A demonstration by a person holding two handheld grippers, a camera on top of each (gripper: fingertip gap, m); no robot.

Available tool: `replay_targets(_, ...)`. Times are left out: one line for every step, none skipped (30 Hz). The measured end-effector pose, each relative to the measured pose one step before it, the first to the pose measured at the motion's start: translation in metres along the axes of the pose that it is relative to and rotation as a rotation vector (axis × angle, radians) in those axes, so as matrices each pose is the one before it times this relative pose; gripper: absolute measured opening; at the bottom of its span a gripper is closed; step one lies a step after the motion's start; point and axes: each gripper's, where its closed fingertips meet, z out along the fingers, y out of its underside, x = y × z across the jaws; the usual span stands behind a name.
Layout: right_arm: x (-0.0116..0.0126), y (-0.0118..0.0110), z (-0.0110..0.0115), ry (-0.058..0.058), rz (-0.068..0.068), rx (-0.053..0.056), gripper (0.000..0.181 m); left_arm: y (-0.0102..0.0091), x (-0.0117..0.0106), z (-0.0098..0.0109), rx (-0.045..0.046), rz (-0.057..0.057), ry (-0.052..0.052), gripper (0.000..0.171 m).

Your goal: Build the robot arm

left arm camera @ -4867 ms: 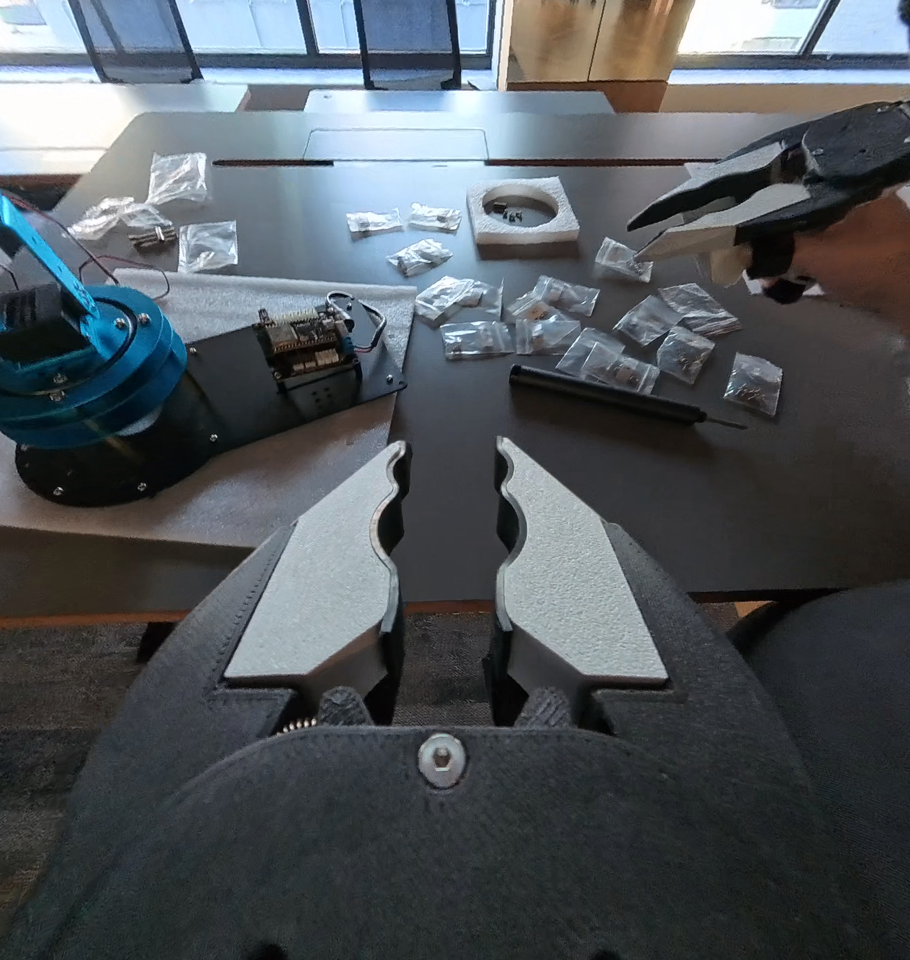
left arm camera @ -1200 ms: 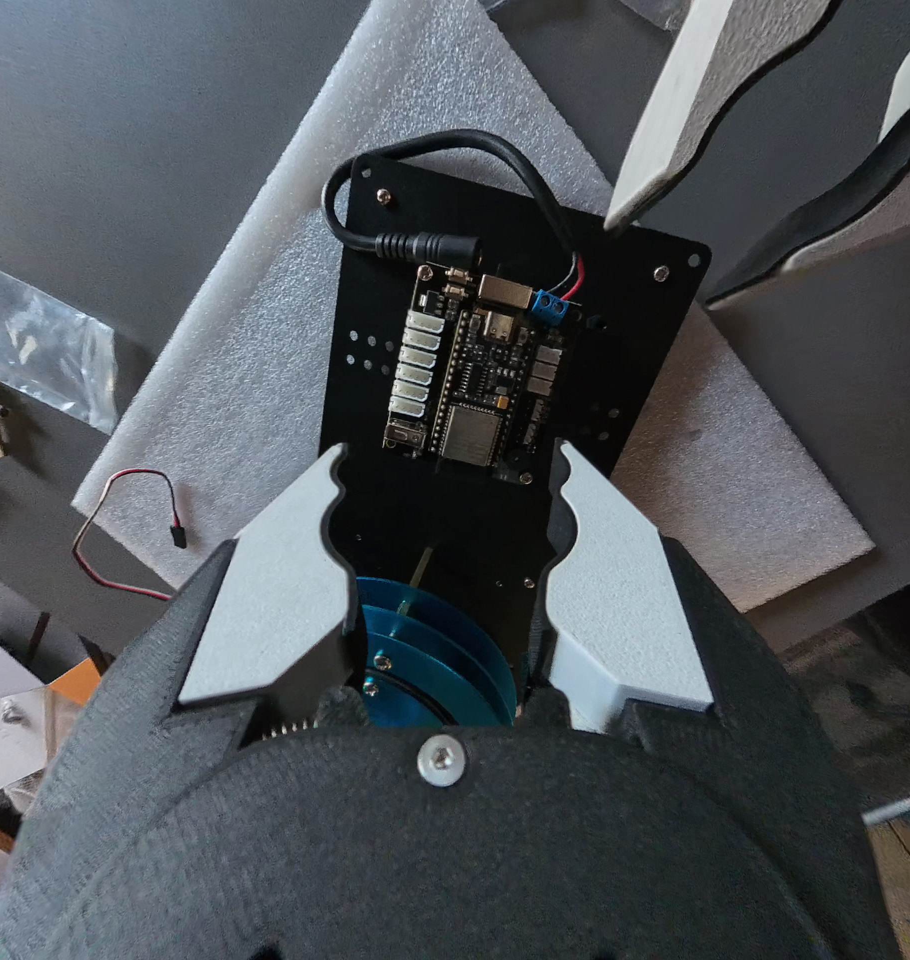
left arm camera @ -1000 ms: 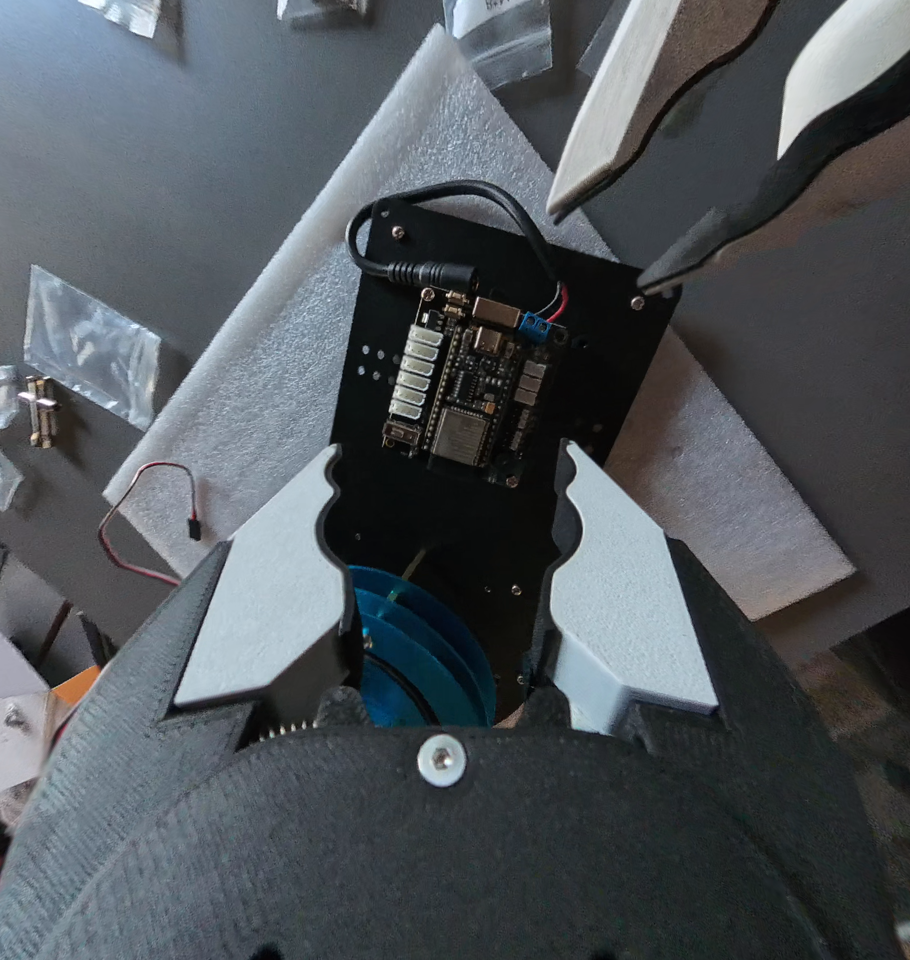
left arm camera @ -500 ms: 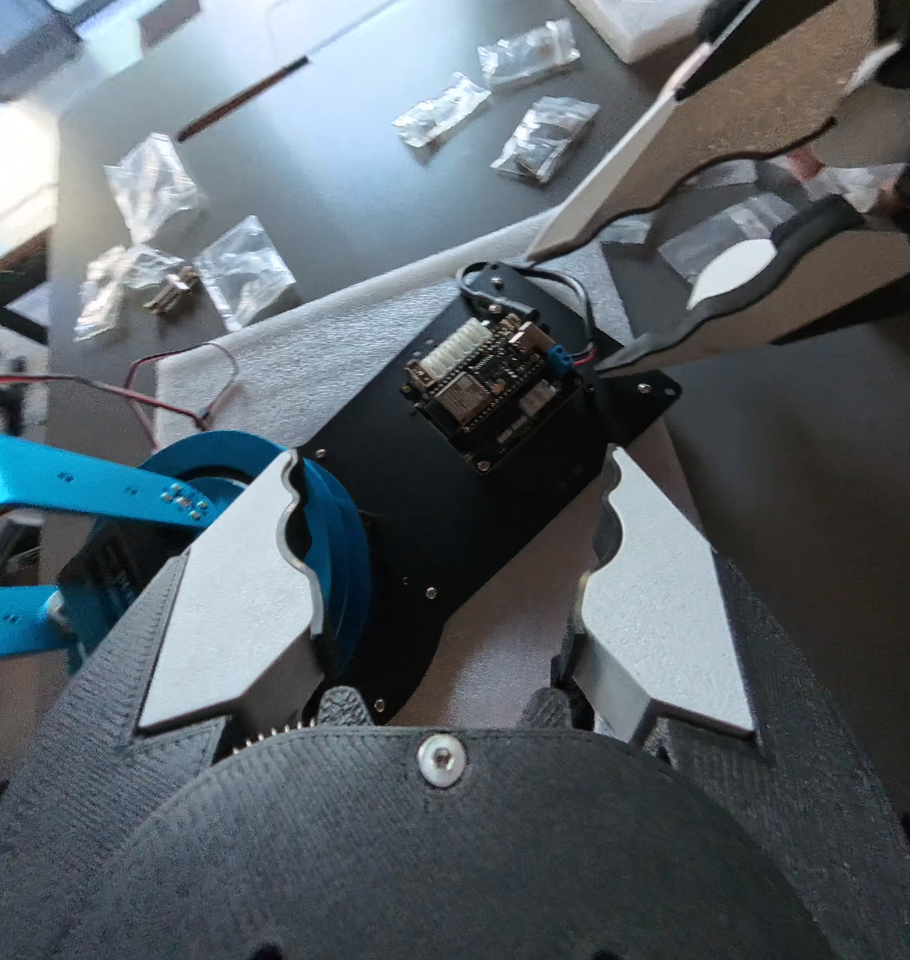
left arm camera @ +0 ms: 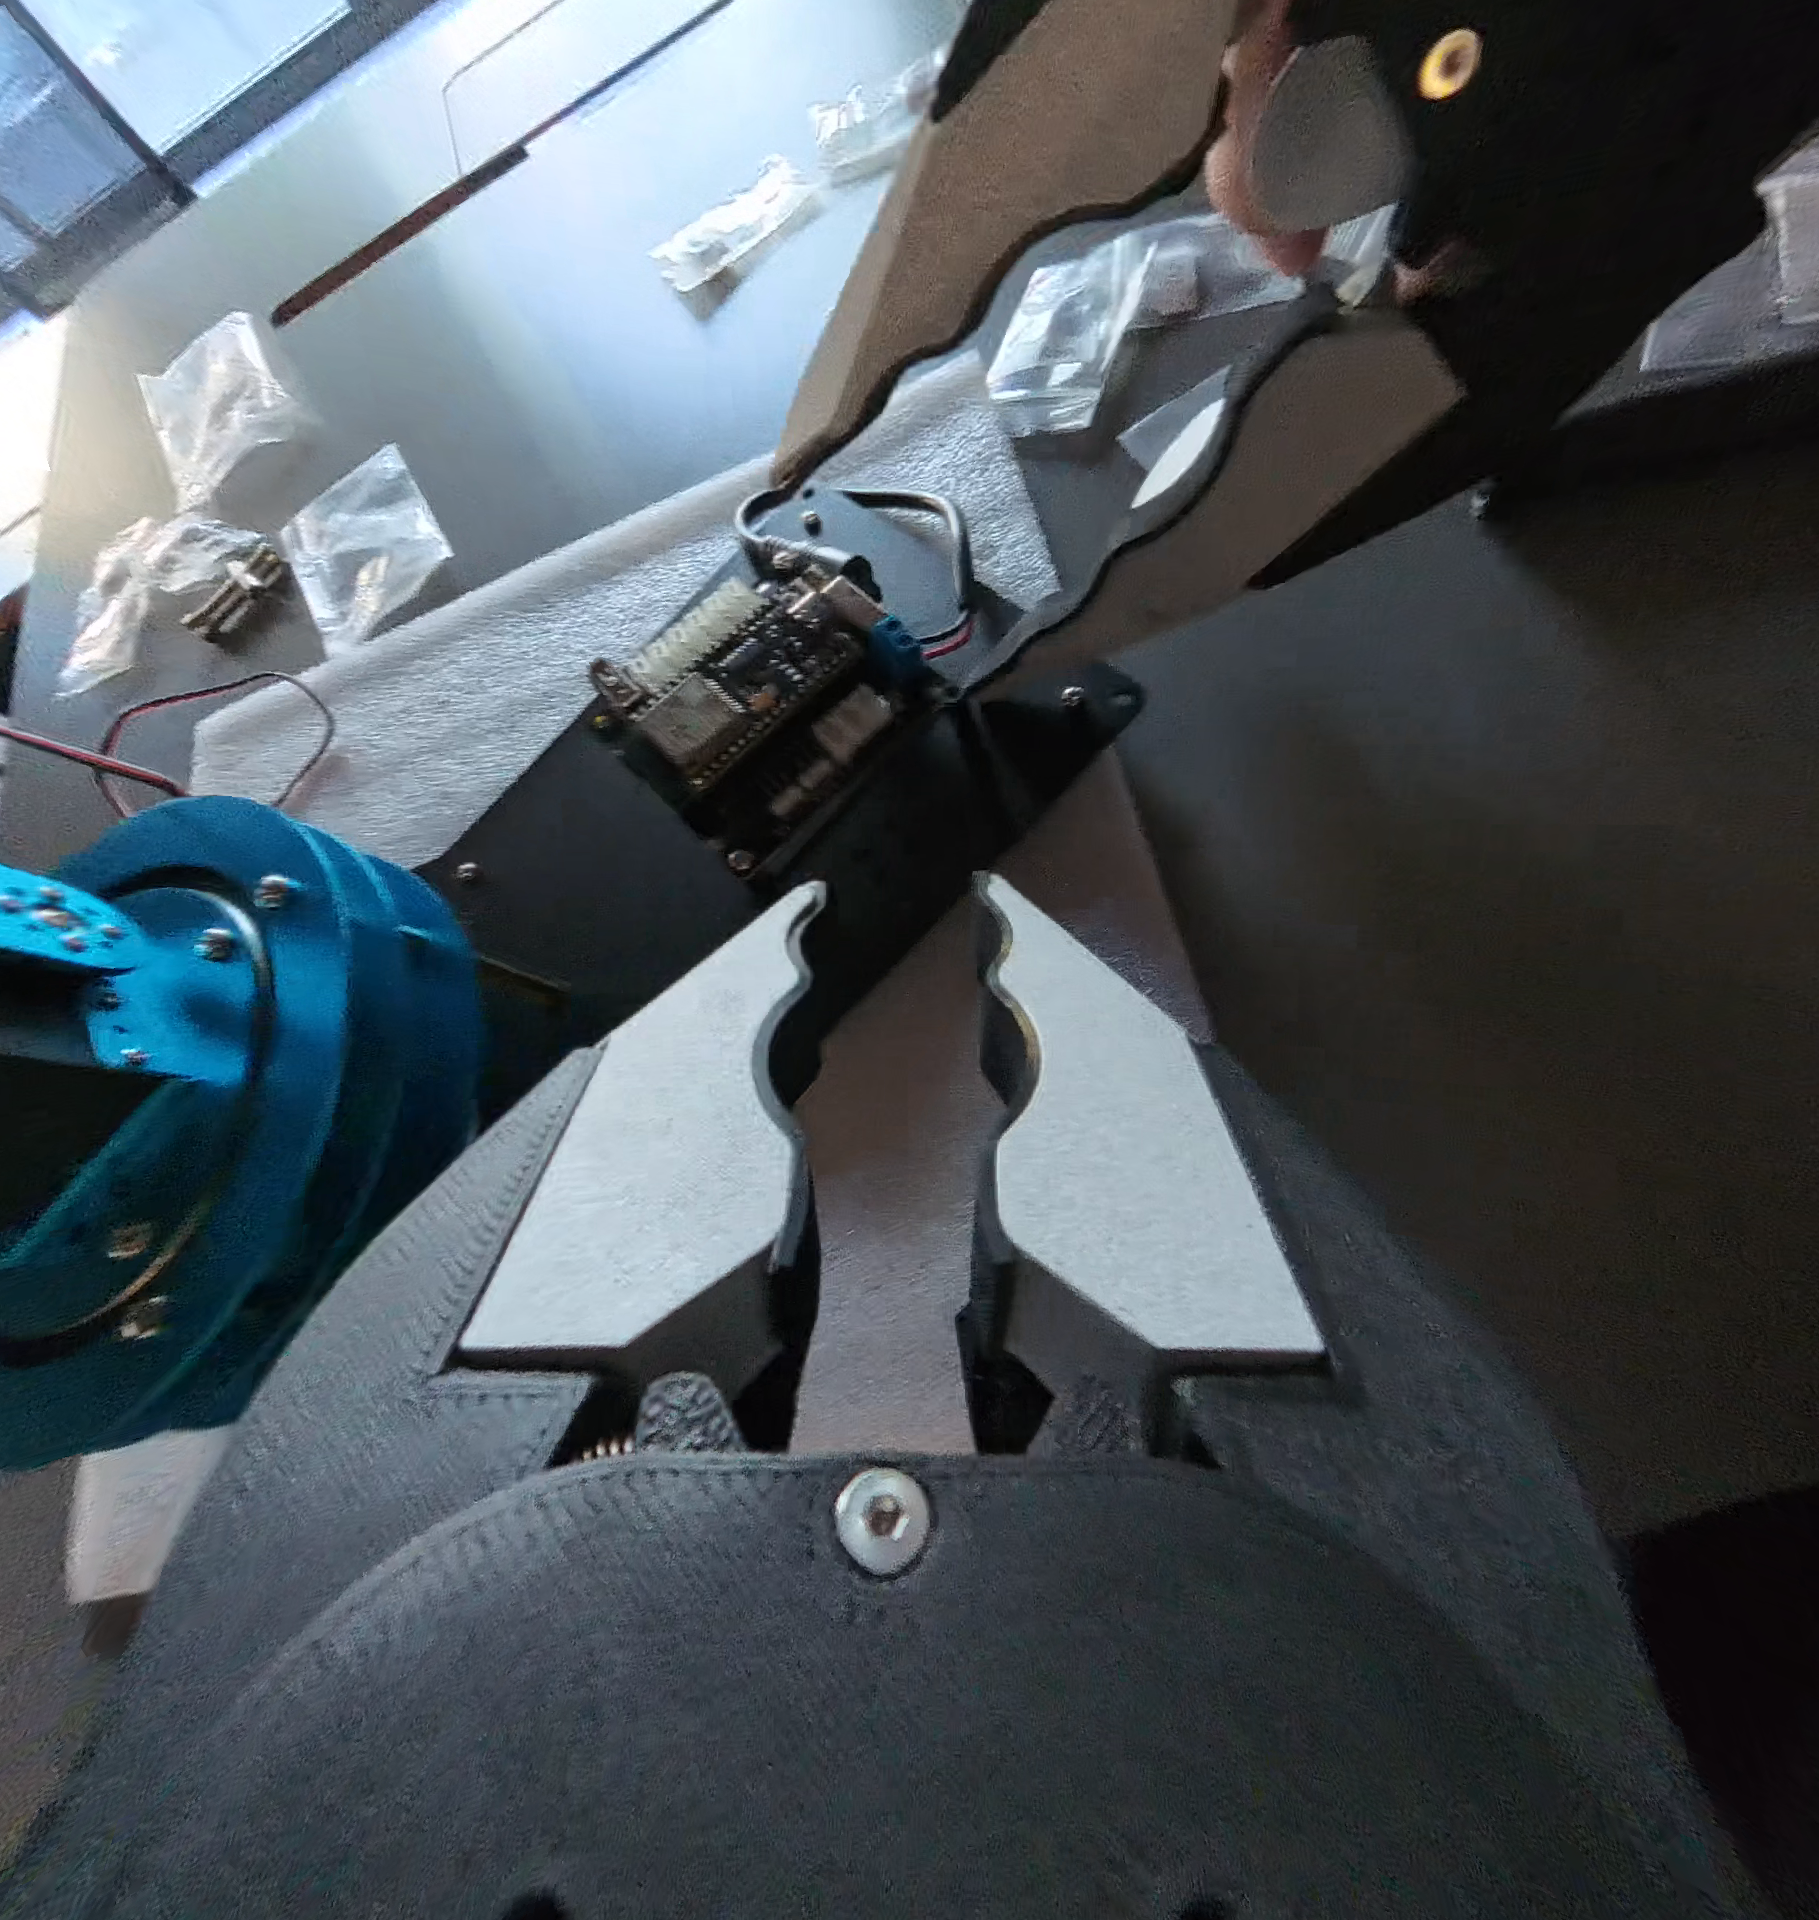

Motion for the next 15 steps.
replay_targets(0.00019, -0.00043, 0.00047, -0.0008, -0.0005, 0.0056, 0.056, -0.00049, 0.00289, 0.00232, 0.01136, -0.0087, 0.0052, 0.024)
replay_targets(0.00014, -0.00035, 0.00060, 0.0002, -0.0011, 0.0065, 0.056, -0.00061, 0.00343, 0.00261, 0.00864, -0.0033, 0.0114, 0.019)
replay_targets(0.00051, 0.00031, 0.00073, 0.0023, 0.0006, 0.0027, 0.056, 0.00040, 0.00280, 0.00300, -0.00130, -0.0023, 0.0108, 0.014)
replay_targets(0.00050, 0.00025, 0.00036, 0.0014, 0.0003, 0.0018, 0.056, 0.00112, 0.00145, 0.00333, -0.00937, -0.0006, 0.0056, 0.013)
replay_targets(0.00002, -0.00020, 0.00012, 0.0006, -0.0032, 0.0036, 0.056, 0.00090, 0.00051, 0.00315, -0.00897, 0.0015, 0.0021, 0.014)
replay_targets(0.00021, 0.00013, -0.00007, 0.0020, -0.0011, 0.0017, 0.056, 0.00032, 0.00046, 0.00250, -0.00361, 0.0012, 0.0024, 0.014)
replay_targets(0.00052, 0.00020, -0.00001, 0.0053, -0.0001, 0.0011, 0.057, -0.00020, 0.00045, 0.00207, -0.00159, -0.0006, 0.0034, 0.013)
replay_targets(0.00010, -0.00006, -0.00016, 0.0052, -0.0019, 0.0030, 0.057, -0.00032, 0.00007, 0.00159, 0.00037, -0.0012, 0.0015, 0.014)
replay_targets(0.00000, -0.00017, -0.00017, 0.0041, -0.0016, 0.0035, 0.057, -0.00009, 0.00006, 0.00161, 0.00196, -0.0001, 0.0017, 0.014)
replay_targets(0.00013, -0.00020, -0.00019, 0.0049, -0.0010, 0.0029, 0.057, 0.00087, 0.00024, 0.00192, -0.00238, -0.0007, 0.0038, 0.013)
replay_targets(0.00026, -0.00022, -0.00017, 0.0046, -0.0012, 0.0030, 0.057, 0.00156, -0.00024, 0.00178, -0.00642, -0.0031, 0.0015, 0.014)
replay_targets(0.00006, -0.00001, -0.00017, 0.0023, 0.0010, 0.0006, 0.057, 0.00113, -0.00099, 0.00126, -0.00337, -0.0037, -0.0027, 0.014)
replay_targets(0.00024, -0.00020, -0.00018, 0.0031, 0.0012, 0.0021, 0.057, -0.00021, -0.00101, 0.00060, 0.00422, -0.0038, -0.0042, 0.014)
replay_targets(0.00052, -0.00033, -0.00036, 0.0044, 0.0010, 0.0025, 0.057, -0.00196, -0.00241, -0.00033, 0.01296, -0.0061, -0.0134, 0.014)
replay_targets(0.00087, -0.00048, -0.00040, 0.0066, 0.0006, 0.0023, 0.057, -0.00351, -0.00578, -0.00090, 0.02328, -0.0108, -0.0343, 0.022)
